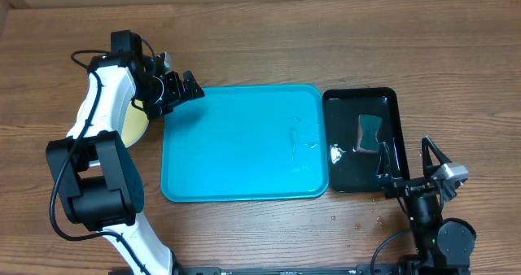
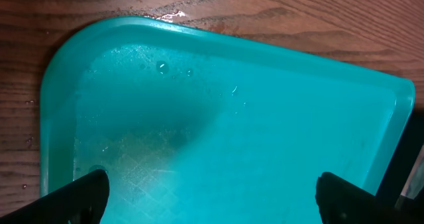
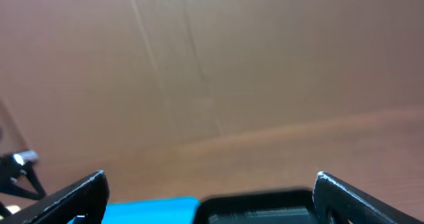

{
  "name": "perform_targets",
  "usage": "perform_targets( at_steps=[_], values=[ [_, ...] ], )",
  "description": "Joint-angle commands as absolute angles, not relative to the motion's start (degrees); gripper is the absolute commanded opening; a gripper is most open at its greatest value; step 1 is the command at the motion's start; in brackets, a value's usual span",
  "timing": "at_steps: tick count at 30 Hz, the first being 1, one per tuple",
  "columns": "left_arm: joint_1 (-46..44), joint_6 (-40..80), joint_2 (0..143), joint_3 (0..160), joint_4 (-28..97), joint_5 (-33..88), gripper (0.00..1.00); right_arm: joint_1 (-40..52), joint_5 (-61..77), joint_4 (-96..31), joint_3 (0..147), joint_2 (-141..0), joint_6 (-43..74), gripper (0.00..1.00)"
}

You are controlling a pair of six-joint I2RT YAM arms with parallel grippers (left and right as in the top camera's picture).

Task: Clean dirty plates on tray and stack at the side

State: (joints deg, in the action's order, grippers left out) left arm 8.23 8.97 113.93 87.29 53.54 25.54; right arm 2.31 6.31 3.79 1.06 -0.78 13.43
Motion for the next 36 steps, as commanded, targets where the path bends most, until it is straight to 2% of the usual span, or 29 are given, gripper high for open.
perform_targets(
  at_steps=[1,9,36],
  values=[
    [8.12,8.12,114.21,87.33,53.47,26.41,1.0,2.61,3.18,-1.13,0.45,-0.16,13.15,1.0],
    [8.12,8.12,114.21,87.33,53.47,26.41,1.0,2.61,9.13,-3.97,0.43,-0.16,-4.14,1.0],
    [8.12,8.12,114.21,87.33,53.47,26.41,1.0,2.61,9.08,-3.97,0.45,-0.16,-4.34,1.0]
  ],
)
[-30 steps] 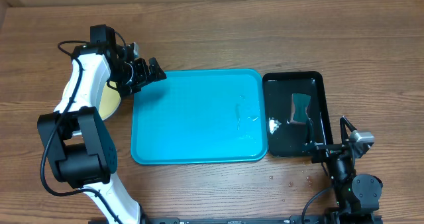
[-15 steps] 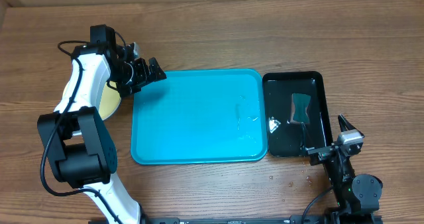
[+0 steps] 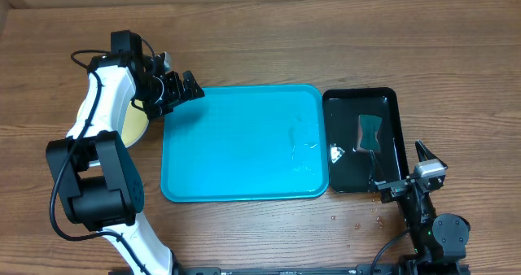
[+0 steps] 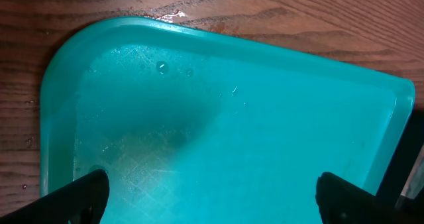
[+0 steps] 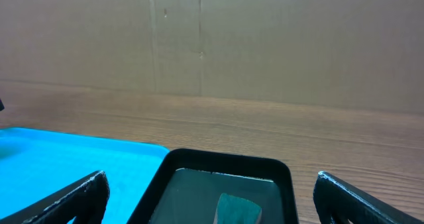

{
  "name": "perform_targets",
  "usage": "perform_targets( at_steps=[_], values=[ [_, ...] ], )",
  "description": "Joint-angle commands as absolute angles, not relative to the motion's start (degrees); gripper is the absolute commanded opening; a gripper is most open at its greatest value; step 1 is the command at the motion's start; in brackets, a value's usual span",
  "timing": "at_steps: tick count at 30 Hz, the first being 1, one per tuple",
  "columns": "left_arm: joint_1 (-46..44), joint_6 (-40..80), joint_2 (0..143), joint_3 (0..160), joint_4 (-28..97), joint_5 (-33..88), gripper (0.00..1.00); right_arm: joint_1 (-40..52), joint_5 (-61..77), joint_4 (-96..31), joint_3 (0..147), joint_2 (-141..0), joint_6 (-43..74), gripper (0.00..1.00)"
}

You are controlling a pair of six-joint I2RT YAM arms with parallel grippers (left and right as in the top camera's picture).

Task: Clean dirty plates on tray and stack at the side

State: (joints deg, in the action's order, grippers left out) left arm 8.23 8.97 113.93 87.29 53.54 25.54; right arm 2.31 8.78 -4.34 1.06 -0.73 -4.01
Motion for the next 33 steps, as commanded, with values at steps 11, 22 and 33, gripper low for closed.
perform_targets(
  at_steps=[11,22,33],
  values=[
    [8.12,8.12,114.21,87.33,53.47,26.41,1.0,2.61,9.08,-3.97,0.45,-0.16,-4.34,1.0],
    [8.05,8.12,112.55,87.31,53.49,26.37,1.0,2.61,9.08,-3.97,0.45,-0.16,-4.34,1.0],
    [5.28,8.12,90.8,87.31,53.49,26.39,1.0,2.61,9.08,-3.97,0.45,-0.16,-4.34,1.0]
  ],
)
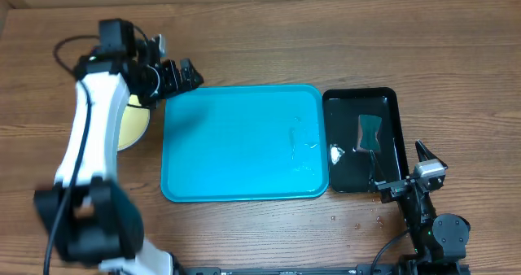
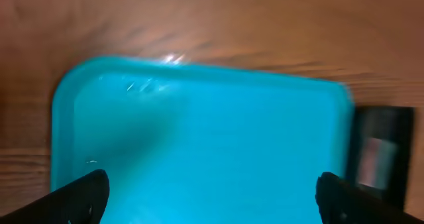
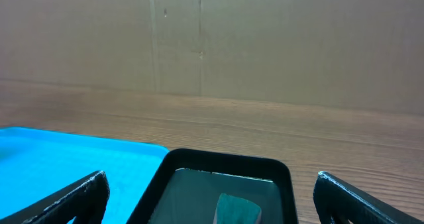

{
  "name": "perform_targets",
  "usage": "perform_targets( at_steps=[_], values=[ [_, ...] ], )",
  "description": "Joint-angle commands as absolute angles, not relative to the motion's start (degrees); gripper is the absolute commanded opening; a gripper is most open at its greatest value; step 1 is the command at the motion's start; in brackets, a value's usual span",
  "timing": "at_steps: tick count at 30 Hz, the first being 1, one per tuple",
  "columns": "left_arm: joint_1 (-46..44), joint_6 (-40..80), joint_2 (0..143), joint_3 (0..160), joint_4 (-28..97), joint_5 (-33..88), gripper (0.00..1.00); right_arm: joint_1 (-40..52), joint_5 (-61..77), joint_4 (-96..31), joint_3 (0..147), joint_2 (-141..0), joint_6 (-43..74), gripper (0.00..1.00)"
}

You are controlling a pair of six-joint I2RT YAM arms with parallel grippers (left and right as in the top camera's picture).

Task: Clean dirty plates on tray and stack at the side

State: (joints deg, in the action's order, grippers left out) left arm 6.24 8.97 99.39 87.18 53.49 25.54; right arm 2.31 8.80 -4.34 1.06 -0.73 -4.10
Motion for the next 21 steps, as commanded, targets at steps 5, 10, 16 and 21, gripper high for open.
perform_targets(
  at_steps=[5,10,16,21],
  values=[
    [5.06,8.12,78.04,87.31,53.49,26.39,1.0,2.61,9.08,-3.97,0.45,-0.16,-4.34,1.0],
    [5.06,8.12,66.0,87.31,53.54,26.41,1.0,2.61,9.08,-3.97,0.45,-0.16,-4.34,1.0],
    [5.06,8.12,56.88,87.31,53.71,26.41,1.0,2.61,9.08,-3.97,0.45,-0.16,-4.34,1.0],
    [5.13,7.73,53.78,87.22,55.2,26.3,1.0,2.61,9.08,-3.97,0.45,-0.16,-4.34,1.0]
  ],
)
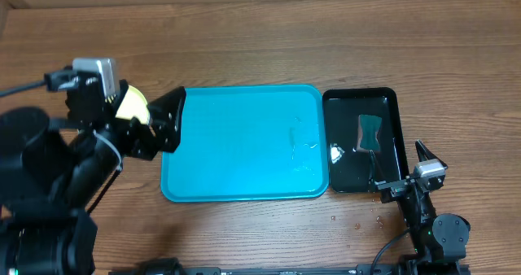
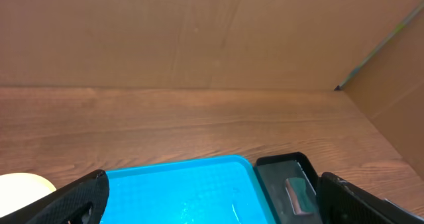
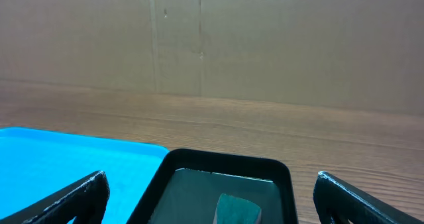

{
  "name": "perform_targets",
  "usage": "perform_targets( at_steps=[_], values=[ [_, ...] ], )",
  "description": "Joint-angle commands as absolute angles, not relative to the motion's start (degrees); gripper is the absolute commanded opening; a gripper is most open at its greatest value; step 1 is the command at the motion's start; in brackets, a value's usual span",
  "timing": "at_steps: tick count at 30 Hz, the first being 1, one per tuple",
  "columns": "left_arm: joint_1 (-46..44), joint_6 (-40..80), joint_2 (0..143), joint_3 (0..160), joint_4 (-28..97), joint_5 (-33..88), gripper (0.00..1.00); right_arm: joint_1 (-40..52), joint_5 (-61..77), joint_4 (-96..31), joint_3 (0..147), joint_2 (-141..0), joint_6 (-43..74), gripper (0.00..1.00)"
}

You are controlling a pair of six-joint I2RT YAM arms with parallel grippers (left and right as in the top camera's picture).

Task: Clean dirty plates on tray and stack at the side

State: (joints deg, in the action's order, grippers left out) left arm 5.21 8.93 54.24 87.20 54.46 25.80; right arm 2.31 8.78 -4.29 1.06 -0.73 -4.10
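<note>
The blue tray (image 1: 244,141) lies bare and wet in the middle of the table, with no plate on it. A yellow plate (image 1: 132,104) sits on the table left of the tray, mostly hidden under my left arm; its edge (image 2: 20,184) shows in the left wrist view. My left gripper (image 1: 167,122) hangs open at the tray's left edge, looking level across the tray (image 2: 179,191). At the front right my right gripper (image 1: 409,171) stands open and empty, just short of the black tray.
A black tray (image 1: 362,137) with water and a green sponge (image 1: 370,128) stands right of the blue tray; the sponge (image 3: 235,211) lies ahead of my right fingers. Cardboard walls (image 2: 199,32) close the back and right sides. Droplets (image 1: 358,222) spot the wood at the front right.
My left arm has drawn back toward the front left and tilted up, so its camera looks across the table instead of down on the tray. It stays open. The right arm has not moved.
My left gripper was open low over the tray's far-left corner beside the yellow plate, and the right wrist faced the cardboard wall. Then the right arm sat lower, facing the black tray. The left arm was then higher over the tray, and is now back at the front left.
</note>
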Motion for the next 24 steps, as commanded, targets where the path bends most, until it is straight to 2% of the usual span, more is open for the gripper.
perform_targets(
  at_steps=[1,14,24],
  values=[
    [5.13,7.68,52.93,87.2,56.38,26.37,1.0,2.61,9.08,-3.97,0.45,-0.16,-4.34,1.0],
    [5.13,7.7,38.0,83.13,71.92,26.41,1.0,2.61,9.08,-3.97,0.45,-0.16,-4.34,1.0],
    [5.13,7.75,19.03,65.87,69.56,26.44,1.0,2.61,9.08,-3.97,0.45,-0.16,-4.34,1.0]
  ],
)
